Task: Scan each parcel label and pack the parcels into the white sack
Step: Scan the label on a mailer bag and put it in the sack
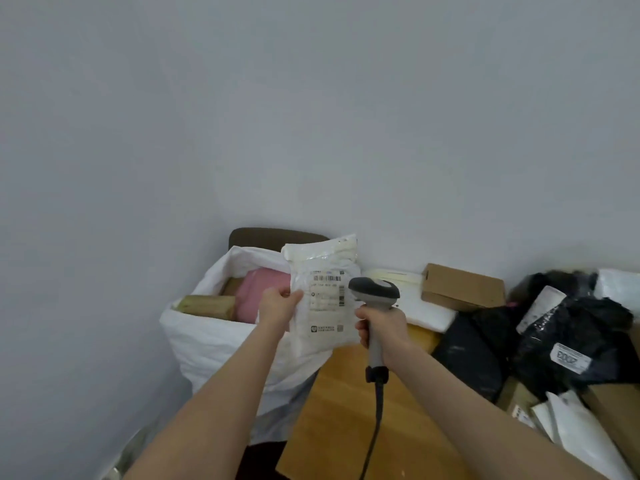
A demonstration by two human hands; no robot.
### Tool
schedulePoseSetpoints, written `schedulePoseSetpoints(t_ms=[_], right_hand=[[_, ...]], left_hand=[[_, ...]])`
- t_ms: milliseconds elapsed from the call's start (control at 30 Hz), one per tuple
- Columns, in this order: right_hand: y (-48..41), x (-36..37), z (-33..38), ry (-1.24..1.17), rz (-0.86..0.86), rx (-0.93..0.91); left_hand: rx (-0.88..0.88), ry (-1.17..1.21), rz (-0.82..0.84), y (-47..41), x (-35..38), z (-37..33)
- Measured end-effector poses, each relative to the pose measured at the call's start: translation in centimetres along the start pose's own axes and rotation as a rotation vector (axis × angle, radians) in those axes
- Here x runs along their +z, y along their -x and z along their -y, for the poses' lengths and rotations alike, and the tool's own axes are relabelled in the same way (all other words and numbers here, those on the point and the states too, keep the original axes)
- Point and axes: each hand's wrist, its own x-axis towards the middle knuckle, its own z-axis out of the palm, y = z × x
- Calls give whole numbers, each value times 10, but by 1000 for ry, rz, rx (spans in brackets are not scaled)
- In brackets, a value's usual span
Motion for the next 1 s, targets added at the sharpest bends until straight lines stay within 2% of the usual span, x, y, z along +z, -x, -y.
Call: schedulePoseSetpoints(t_ms=[100,233,433,500,567,667,800,867,1000], right_hand=[[-25,46,1,31,15,3],[-74,116,-4,63,17,22],[-142,214,-20,136,-35,121],[-158,224,-24,154,-54,132],[-169,223,-27,128,-104,146],[-179,213,-26,113,-208,160],[-181,201,-24,64,-243,205],[-181,199,-24,45,-235,215],[-179,198,-23,-2,-253,217]], left_hand=[[-21,17,-40,-49,-37,12],[-42,-58,10,-129,-75,40],[-188,-273,239,-237,-116,89],[-158,-434,313,-263,-113,99],[-53,-560,285,-279,-98,100],[82,-558,278,-283,-66,97],[80,-902,578,-271,-44,116],[110,-1006,562,-268,-42,125],[295,-962,339,-273,-34,108]])
